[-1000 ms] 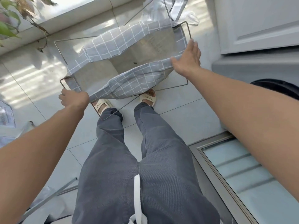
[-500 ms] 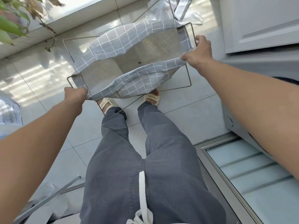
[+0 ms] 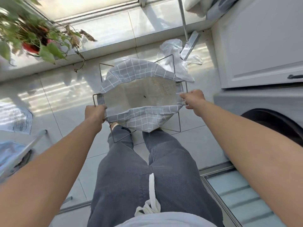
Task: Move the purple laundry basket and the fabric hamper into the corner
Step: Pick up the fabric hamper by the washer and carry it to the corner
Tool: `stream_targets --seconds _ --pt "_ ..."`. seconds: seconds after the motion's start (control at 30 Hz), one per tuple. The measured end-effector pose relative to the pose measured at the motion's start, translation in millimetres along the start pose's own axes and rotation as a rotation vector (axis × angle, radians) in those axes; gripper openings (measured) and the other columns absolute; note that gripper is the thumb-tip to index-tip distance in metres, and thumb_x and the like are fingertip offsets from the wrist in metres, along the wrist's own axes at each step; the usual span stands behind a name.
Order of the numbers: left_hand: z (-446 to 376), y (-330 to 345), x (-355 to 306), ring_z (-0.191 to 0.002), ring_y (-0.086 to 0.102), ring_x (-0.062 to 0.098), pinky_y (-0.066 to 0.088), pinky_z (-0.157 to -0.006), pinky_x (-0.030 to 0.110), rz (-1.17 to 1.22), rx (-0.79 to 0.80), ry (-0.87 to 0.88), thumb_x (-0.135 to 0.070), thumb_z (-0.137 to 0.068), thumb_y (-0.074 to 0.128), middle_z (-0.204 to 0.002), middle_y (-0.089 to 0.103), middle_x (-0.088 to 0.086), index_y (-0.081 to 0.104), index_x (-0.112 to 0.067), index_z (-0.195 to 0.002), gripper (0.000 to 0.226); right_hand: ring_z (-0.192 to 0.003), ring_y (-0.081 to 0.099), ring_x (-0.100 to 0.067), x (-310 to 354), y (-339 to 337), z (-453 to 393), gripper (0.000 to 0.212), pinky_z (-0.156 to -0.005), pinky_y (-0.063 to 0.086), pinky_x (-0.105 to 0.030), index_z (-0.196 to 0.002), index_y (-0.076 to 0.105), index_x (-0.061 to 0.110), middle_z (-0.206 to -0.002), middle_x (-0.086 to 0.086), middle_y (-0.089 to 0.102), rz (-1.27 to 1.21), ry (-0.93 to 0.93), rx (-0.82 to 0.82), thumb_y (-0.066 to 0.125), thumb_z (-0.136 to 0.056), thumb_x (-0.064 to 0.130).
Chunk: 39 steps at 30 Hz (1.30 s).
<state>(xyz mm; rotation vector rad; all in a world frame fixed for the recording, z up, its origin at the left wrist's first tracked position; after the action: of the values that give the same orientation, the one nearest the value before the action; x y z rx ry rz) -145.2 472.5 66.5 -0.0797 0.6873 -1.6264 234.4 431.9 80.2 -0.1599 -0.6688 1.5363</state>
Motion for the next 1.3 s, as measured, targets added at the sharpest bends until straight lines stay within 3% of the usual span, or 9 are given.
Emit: stream_targets --seconds 0.07,0.17,0.27,0.5,0.57,0.7,0.87,1.1,1.3 --pt "12.3 -11.4 -1.8 -0.08 0.064 0.031 0.05 -0.065 0.036 0.125 0.007 -0.032 -0.01 -0.077 0.066 -0.094 0.066 0.014 0.063 -0.003 -0.103 0.027 -0.086 0.059 -0.027 12.0 -1.6 16.0 0.023 -0.078 0.057 -0.041 -0.083 0.053 0.01 -0.093 -0.011 0.059 0.006 -0.038 -0.002 0.069 -0.085 0.026" --pt "29.8 -33.4 -7.7 -0.065 0.063 0.029 0.049 -0.052 0.03 0.26 0.007 -0.028 -0.008 -0.076 0.066 -0.084 0.065 0.011 0.06 -0.008 -0.084 0.01 -0.078 0.051 -0.026 34.5 -10.3 38.6 0.029 -0.069 0.048 -0.038 -0.073 0.048 0.011 -0.077 -0.007 0.051 0.1 -0.115 -0.019 0.068 -0.084 0.029" --pt "42.0 -61.4 -14.6 -0.067 0.063 0.03 0.05 -0.058 0.033 0.353 0.015 -0.026 -0.006 -0.079 0.065 -0.084 0.065 0.011 0.06 -0.008 -0.083 0.008 -0.068 0.048 -0.025 62.3 -14.9 63.5 0.039 -0.064 0.042 -0.033 -0.061 0.039 0.015 -0.064 -0.004 0.043 0.155 -0.197 -0.005 0.067 -0.085 0.03" --pt "45.9 -122.8 -22.6 -0.078 0.065 0.032 0.054 -0.075 0.039 0.449 -0.104 -0.032 -0.004 -0.077 0.067 -0.1 0.064 0.014 0.057 -0.003 -0.107 0.032 -0.066 0.055 -0.026 124.7 -5.8 105.4 0.033 -0.055 0.048 -0.033 -0.094 0.059 0.002 -0.086 -0.012 0.056 0.181 -0.334 -0.05 0.073 -0.076 0.025" --pt "45.6 -148.2 -21.6 -0.087 0.066 0.035 0.057 -0.077 0.042 0.475 -0.153 -0.05 -0.005 -0.077 0.066 -0.105 0.064 0.015 0.057 -0.002 -0.113 0.038 -0.065 0.058 -0.026 135.3 0.8 119.2 0.034 -0.056 0.052 -0.036 -0.089 0.06 0.0 -0.086 -0.014 0.06 0.218 -0.349 -0.102 0.075 -0.073 0.026" --pt "39.5 -206.3 -36.3 -0.06 0.058 0.026 0.045 -0.044 0.025 0.556 -0.238 -0.03 -0.002 -0.074 0.064 -0.095 0.062 0.013 0.056 -0.002 -0.1 0.027 -0.082 0.064 -0.03 170.1 6.8 148.6 0.036 -0.065 0.051 -0.033 -0.092 0.066 0.0 -0.091 -0.016 0.064 0.193 -0.397 -0.251 0.073 -0.071 0.028" --pt "15.6 -277.1 -45.3 -0.086 0.065 0.031 0.05 -0.067 0.032 0.62 -0.339 -0.05 0.0 -0.074 0.055 -0.119 0.067 0.017 0.059 0.004 -0.12 0.047 -0.093 0.066 -0.037 226.3 31.4 181.3 0.037 -0.067 0.047 -0.036 -0.097 0.067 -0.004 -0.1 -0.024 0.069 0.234 -0.483 -0.345 0.061 -0.081 0.028" --pt "-10.8 -364.9 -24.1 -0.105 0.066 0.033 0.051 -0.08 0.039 0.69 -0.423 -0.121 0.0 -0.079 0.051 -0.128 0.061 0.018 0.05 0.004 -0.128 0.05 -0.091 0.065 -0.039 293.1 111.3 248.6 0.042 -0.068 0.043 -0.033 -0.092 0.067 0.002 -0.101 -0.021 0.068 0.287 -0.626 -0.371 0.058 -0.083 0.042" --pt "-12.2 -434.9 17.1 -0.138 0.044 0.034 0.04 -0.091 0.038 0.634 -0.451 -0.152 -0.013 -0.097 0.047 -0.153 0.041 0.018 0.037 -0.001 -0.149 0.054 -0.055 0.044 -0.02 335.2 181.8 291.2 0.037 -0.052 0.033 -0.027 -0.058 0.047 0.009 -0.065 -0.005 0.051 0.447 -0.827 -0.259 0.056 -0.085 0.033"
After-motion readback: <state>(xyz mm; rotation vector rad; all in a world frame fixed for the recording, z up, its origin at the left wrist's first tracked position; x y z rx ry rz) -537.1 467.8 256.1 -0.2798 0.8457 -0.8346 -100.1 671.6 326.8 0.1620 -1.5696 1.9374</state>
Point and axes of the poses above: each hand's wrist, its own z-axis away from the middle knuckle, its own y-axis out of the palm, x = y × z, the point moved 3 cm from there along -z, towards the middle knuckle
